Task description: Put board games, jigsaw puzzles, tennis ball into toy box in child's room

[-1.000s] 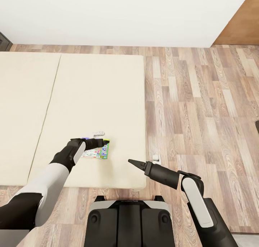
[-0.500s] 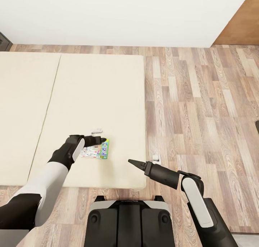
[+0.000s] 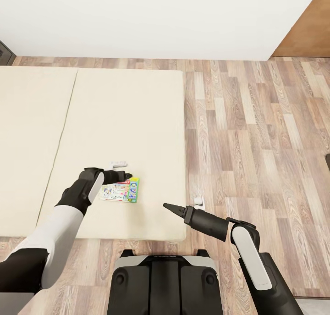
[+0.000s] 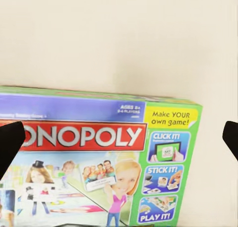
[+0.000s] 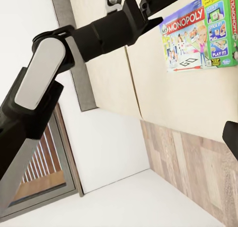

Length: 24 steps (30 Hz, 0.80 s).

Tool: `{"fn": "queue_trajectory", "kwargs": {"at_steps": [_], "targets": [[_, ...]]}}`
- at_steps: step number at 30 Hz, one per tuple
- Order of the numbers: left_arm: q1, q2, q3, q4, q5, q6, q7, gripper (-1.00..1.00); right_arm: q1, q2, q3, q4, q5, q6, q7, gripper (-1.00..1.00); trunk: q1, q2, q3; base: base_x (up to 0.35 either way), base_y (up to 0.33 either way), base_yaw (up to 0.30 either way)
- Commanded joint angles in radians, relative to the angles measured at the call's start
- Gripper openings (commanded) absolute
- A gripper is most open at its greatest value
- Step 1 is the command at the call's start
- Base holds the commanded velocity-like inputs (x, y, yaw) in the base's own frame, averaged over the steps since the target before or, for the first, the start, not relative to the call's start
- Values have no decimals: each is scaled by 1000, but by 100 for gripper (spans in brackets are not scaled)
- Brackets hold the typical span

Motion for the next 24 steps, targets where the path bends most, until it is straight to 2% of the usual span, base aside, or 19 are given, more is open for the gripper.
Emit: {"fn": "queue_trajectory", "kwargs": {"at_steps": [1,14,24], "targets": [[0,7,-4,-2,11,7,3,100,0,1,-1,0,7,4,7,100,1,-1,-1,0,0,0],[1,64,-5,0,15,13,-3,100,0,1,-1,0,7,4,7,100,1,-1,-1,0,0,0],[2,79,-4,6,16,12,-2,100,0,1,-1,0,7,4,7,100,1,-1,-1,0,0,0]]}}
